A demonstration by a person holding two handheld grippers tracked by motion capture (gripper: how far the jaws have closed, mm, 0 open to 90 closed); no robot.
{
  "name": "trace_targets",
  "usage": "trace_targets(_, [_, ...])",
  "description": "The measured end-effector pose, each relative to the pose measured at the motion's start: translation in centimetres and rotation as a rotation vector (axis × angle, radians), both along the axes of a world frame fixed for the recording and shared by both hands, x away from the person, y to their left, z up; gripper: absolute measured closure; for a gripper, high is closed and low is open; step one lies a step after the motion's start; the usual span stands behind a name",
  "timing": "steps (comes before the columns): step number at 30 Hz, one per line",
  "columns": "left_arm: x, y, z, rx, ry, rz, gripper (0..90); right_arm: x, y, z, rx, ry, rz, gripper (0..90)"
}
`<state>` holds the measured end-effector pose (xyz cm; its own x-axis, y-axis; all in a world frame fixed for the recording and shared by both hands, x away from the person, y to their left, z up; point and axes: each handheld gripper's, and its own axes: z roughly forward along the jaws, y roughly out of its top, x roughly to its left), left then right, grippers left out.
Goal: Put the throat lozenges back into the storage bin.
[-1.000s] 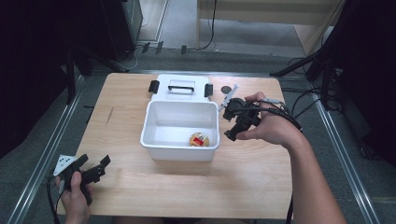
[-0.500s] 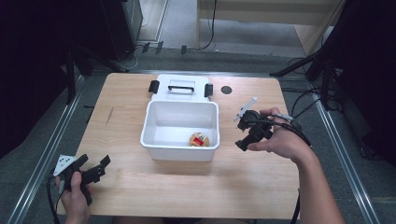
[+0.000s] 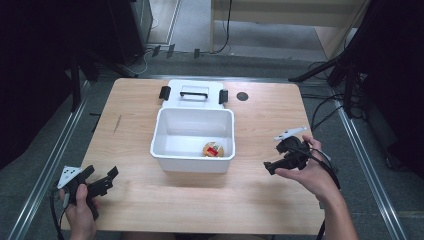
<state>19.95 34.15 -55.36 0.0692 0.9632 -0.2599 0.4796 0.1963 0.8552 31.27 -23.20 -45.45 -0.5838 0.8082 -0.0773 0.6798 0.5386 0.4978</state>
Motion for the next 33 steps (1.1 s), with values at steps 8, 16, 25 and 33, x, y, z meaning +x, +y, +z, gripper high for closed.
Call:
trace_targets(8, [0.0, 0.0, 0.0, 0.001, 0.002, 0.002, 6.3, -2.8, -3.8, -3.6, 0.133, -0.144, -0.139, 0.0])
trace_targets(16, [0.0, 0.0, 0.0, 0.001, 0.000, 0.003, 6.3, -5.4, -6.9, -5.8, 0.225, -0.251, -0.250, 0.0])
trace_targets(25, [0.0, -0.1, 0.0, 0.008, -0.001, 0.001, 6.3, -8.1, -10.3, -7.9, 0.295, -0.329, -0.336, 0.0])
trace_targets(33, [0.1, 0.0, 0.0, -0.001, -0.002, 0.001, 6.3, -9.9, -12.5, -8.9, 0.346, -0.387, -0.387, 0.2])
